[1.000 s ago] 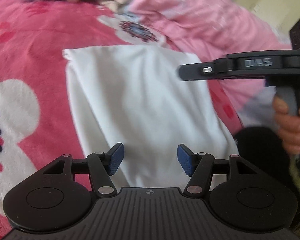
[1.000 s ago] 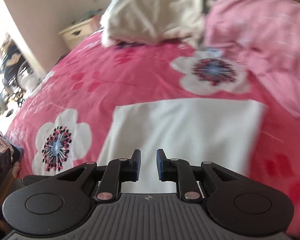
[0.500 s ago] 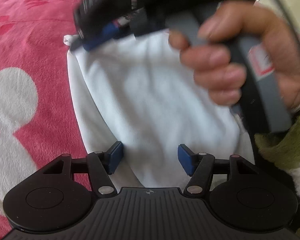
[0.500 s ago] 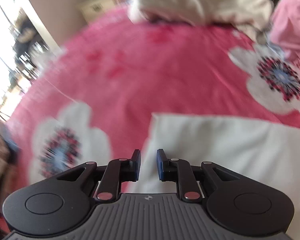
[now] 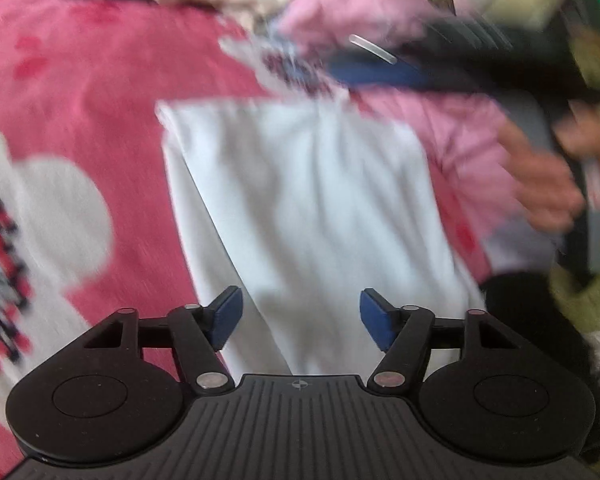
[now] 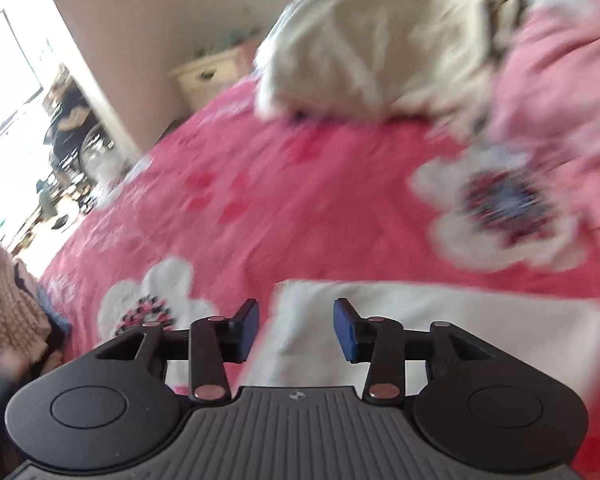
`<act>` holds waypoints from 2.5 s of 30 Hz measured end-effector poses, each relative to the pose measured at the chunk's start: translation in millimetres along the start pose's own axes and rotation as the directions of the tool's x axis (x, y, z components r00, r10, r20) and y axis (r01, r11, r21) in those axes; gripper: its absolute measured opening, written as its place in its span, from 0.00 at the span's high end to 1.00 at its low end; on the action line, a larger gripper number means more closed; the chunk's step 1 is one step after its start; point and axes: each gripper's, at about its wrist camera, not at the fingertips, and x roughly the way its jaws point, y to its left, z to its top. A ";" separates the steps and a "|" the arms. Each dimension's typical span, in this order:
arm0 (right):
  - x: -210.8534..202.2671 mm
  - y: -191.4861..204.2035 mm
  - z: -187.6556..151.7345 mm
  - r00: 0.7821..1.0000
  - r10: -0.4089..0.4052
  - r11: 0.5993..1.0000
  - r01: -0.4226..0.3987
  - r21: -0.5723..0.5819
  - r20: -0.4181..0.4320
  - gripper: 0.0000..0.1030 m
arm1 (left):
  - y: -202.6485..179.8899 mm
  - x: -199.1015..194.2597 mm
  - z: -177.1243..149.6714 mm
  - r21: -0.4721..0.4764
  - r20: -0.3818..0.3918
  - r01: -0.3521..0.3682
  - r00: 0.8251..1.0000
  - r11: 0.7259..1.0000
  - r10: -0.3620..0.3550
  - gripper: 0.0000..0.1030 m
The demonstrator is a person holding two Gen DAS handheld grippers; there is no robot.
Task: Fold clothes
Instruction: 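Move both open grippers to the folded end of the white sweatshirt, then close both grippers on the folded white sweatshirt end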
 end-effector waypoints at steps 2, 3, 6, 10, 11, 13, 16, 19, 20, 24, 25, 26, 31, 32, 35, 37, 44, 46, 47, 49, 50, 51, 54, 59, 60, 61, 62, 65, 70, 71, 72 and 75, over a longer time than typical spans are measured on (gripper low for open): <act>-20.9 -32.8 3.7 0.999 -0.043 0.998 0.043 0.044 0.004 0.48 | 9.3 -4.2 19.2 0.008 0.036 -0.013 0.999 1.000 0.013 0.28; -27.1 -50.1 4.7 0.998 -0.064 0.995 0.064 0.076 -0.007 0.48 | 14.3 -3.2 27.7 0.015 0.047 -0.020 0.999 1.000 0.019 0.24; -29.9 -95.7 0.2 0.991 -0.110 0.978 0.122 0.169 -0.079 0.46 | 33.1 7.9 52.0 0.025 0.066 -0.024 0.998 0.999 0.023 0.19; -17.4 -125.4 -14.4 0.974 -0.150 0.959 0.185 0.216 -0.167 0.43 | 55.3 31.9 62.3 -0.043 0.061 -0.059 0.996 0.997 0.061 0.21; -15.1 -130.3 -18.5 0.975 -0.145 0.957 0.181 0.225 -0.170 0.41 | 61.1 33.4 64.1 -0.059 0.065 -0.036 0.997 0.998 0.040 0.21; -5.5 -140.3 -24.0 0.976 -0.125 0.953 0.168 0.250 -0.178 0.40 | 72.4 38.4 66.1 -0.106 0.064 0.009 0.998 0.994 -0.002 0.21; 11.8 -156.3 -28.4 0.976 -0.107 0.936 0.163 0.311 -0.189 0.39 | 86.8 47.8 66.8 -0.175 0.061 0.061 0.997 0.983 -0.051 0.24; 24.2 -169.6 -31.8 0.978 -0.081 0.919 0.147 0.367 -0.190 0.38 | 93.5 55.5 65.6 -0.179 0.077 0.089 0.994 0.980 -0.077 0.25; 27.8 -172.5 -32.6 0.980 -0.066 0.916 0.134 0.379 -0.186 0.38 | 95.0 57.8 65.3 -0.173 0.086 0.096 0.993 0.980 -0.082 0.26; 45.0 -184.4 -34.3 0.987 -0.006 0.898 0.076 0.434 -0.161 0.34 | 101.6 68.1 68.3 -0.168 0.112 0.124 0.988 0.978 -0.106 0.30; 48.7 -187.0 -34.3 0.989 0.007 0.893 0.062 0.445 -0.151 0.34 | 103.4 70.3 69.0 -0.170 0.118 0.133 0.987 0.976 -0.113 0.30; 51.7 -189.2 -34.1 0.990 0.017 0.890 0.049 0.454 -0.141 0.34 | 105.1 72.5 69.7 -0.171 0.124 0.140 0.985 0.975 -0.120 0.31; 56.3 -197.7 -35.3 0.991 0.087 0.883 -0.028 0.468 -0.104 0.36 | 110.7 81.5 72.3 -0.161 0.154 0.176 0.976 0.971 -0.151 0.31; 55.9 -199.1 -36.1 0.990 0.103 0.884 -0.046 0.466 -0.097 0.37 | 110.3 83.2 72.2 -0.154 0.160 0.179 0.975 0.972 -0.154 0.31; 52.9 -204.4 -39.0 0.986 0.153 0.876 -0.102 0.471 -0.072 0.41 | 104.0 86.9 71.2 -0.086 0.157 0.191 0.972 0.978 -0.176 0.31; 52.4 -209.0 -40.3 0.985 0.161 0.872 -0.111 0.478 -0.065 0.44 | 100.5 87.7 69.7 -0.029 0.140 0.193 0.972 0.981 -0.187 0.31; 63.0 -218.6 -43.4 0.987 0.162 0.826 -0.129 0.548 -0.012 0.52 | 101.1 94.1 71.4 -0.066 0.157 0.180 0.973 0.981 -0.168 0.45; 59.2 -214.2 -43.4 0.985 0.172 0.843 -0.146 0.518 -0.003 0.62 | 101.4 93.3 70.2 -0.072 0.158 0.167 0.975 0.983 -0.154 0.58; 56.0 -213.7 -43.6 0.983 0.185 0.844 -0.163 0.511 0.008 0.65 | 104.0 92.1 69.7 -0.085 0.155 0.184 0.973 0.979 -0.170 0.63; 50.1 -214.0 -43.1 0.980 0.198 0.848 -0.184 0.497 0.025 0.65 | 108.2 90.0 68.5 -0.104 0.149 0.215 0.969 0.971 -0.198 0.65; 49.7 -214.3 -42.4 0.981 0.192 0.853 -0.177 0.492 0.021 0.65 | 109.3 90.0 68.1 -0.106 0.145 0.223 0.968 0.969 -0.207 0.65; 50.3 -214.6 -41.5 0.983 0.181 0.858 -0.163 0.487 0.011 0.63 | 110.6 91.4 67.9 -0.111 0.139 0.228 0.967 0.967 -0.212 0.65; 57.1 -218.2 -42.2 0.988 0.153 0.854 -0.128 0.504 -0.009 0.55 | 114.9 98.3 68.9 -0.150 0.132 0.243 0.966 0.958 -0.224 0.61; 63.6 -223.6 -48.8 0.987 0.160 0.818 -0.151 0.555 0.032 0.49 | 105.1 105.3 66.5 -0.135 0.146 0.239 0.965 0.961 -0.220 0.49; 64.7 -224.1 -50.0 0.986 0.163 0.810 -0.158 0.565 0.041 0.48 | 101.0 106.4 64.8 -0.125 0.152 0.234 0.965 0.964 -0.214 0.46; 65.7 -224.2 -50.9 0.985 0.165 0.804 -0.163 0.571 0.049 0.47 | 97.0 107.5 62.9 -0.115 0.159 0.224 0.966 0.968 -0.205 0.46; 66.6 -224.2 -51.9 0.984 0.167 0.799 -0.169 0.578 0.056 0.51 | 93.5 108.2 61.1 -0.107 0.165 0.211 0.967 0.972 -0.192 0.46; 63.2 -216.1 -49.2 0.984 0.169 0.812 -0.174 0.556 0.061 0.68 | 88.6 108.3 56.9 -0.113 0.179 0.179 0.971 0.977 -0.157 0.65; 45.5 -200.5 -41.8 0.982 0.161 0.839 -0.190 0.510 0.101 0.74 | 87.9 101.9 51.4 -0.152 0.210 0.175 0.967 0.973 -0.141 0.80; 41.3 -196.9 -39.9 0.982 0.157 0.846 -0.190 0.499 0.108 0.74 | 84.5 98.0 50.8 -0.143 0.224 0.174 0.965 0.974 -0.139 0.82; 37.0 -193.3 -38.0 0.981 0.154 0.852 -0.190 0.488 0.114 0.75 | 81.2 93.4 50.2 -0.137 0.239 0.175 0.961 0.975 -0.139 0.83; 23.9 -184.7 -33.7 0.980 0.147 0.861 -0.194 0.470 0.136 0.75 | 74.6 78.9 47.6 -0.141 0.280 0.191 0.949 0.971 -0.146 0.84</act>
